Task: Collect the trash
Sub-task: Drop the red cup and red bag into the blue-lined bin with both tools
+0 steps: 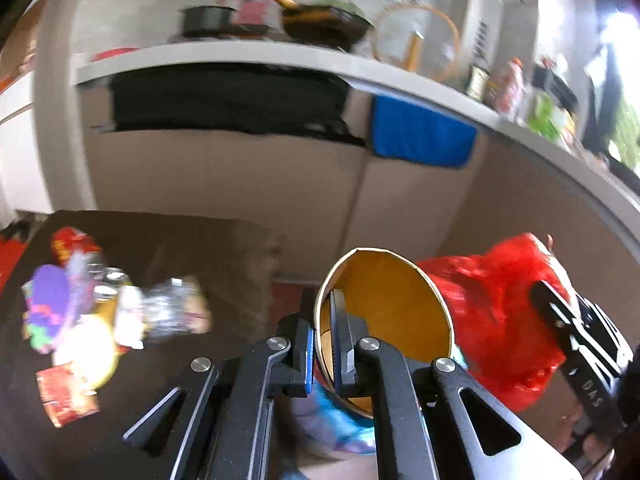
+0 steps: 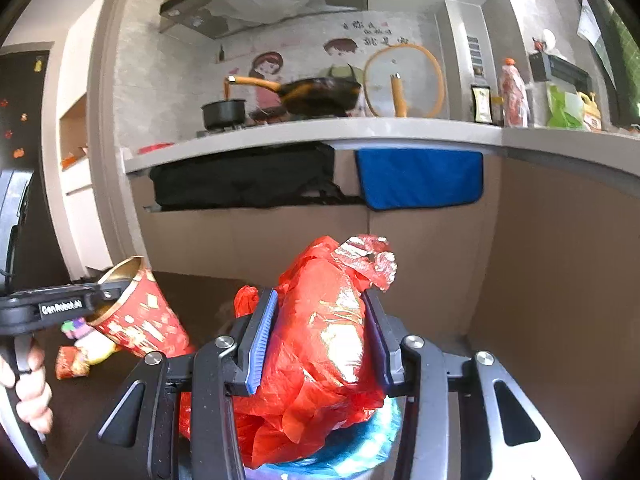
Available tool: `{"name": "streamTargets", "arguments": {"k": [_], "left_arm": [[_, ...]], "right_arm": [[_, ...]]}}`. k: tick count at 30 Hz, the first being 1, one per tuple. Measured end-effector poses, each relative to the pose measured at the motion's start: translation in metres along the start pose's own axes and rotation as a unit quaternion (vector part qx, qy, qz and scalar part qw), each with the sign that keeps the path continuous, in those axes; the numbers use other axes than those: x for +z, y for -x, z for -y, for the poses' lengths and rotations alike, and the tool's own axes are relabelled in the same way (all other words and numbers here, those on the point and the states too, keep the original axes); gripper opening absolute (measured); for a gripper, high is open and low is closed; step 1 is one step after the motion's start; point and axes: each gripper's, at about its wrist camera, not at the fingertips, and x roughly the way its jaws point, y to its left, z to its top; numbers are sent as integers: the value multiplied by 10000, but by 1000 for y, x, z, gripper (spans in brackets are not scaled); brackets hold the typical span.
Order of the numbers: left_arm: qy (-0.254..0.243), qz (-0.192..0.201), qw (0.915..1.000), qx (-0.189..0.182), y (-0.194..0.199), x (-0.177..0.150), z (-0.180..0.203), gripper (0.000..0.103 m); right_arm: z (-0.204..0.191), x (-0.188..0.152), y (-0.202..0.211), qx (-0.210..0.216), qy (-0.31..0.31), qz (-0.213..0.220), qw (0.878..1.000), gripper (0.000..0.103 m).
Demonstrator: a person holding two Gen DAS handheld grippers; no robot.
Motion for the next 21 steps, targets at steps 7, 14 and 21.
{"name": "streamTargets", "arguments": {"k": [7, 14, 21], "left_arm": [[-29, -683, 9966, -460, -70, -18, 9, 9], [45, -907, 9927, -794, -105, -25, -1, 19], [88, -620, 9936, -940, -92, -22, -11, 23]], "right_arm": [[6, -31, -49, -34, -124, -495, 9987, 44], [17, -46, -83, 343, -470, -955, 9937, 45], [-1, -32, -65, 288, -72, -590, 9978, 50]]}}
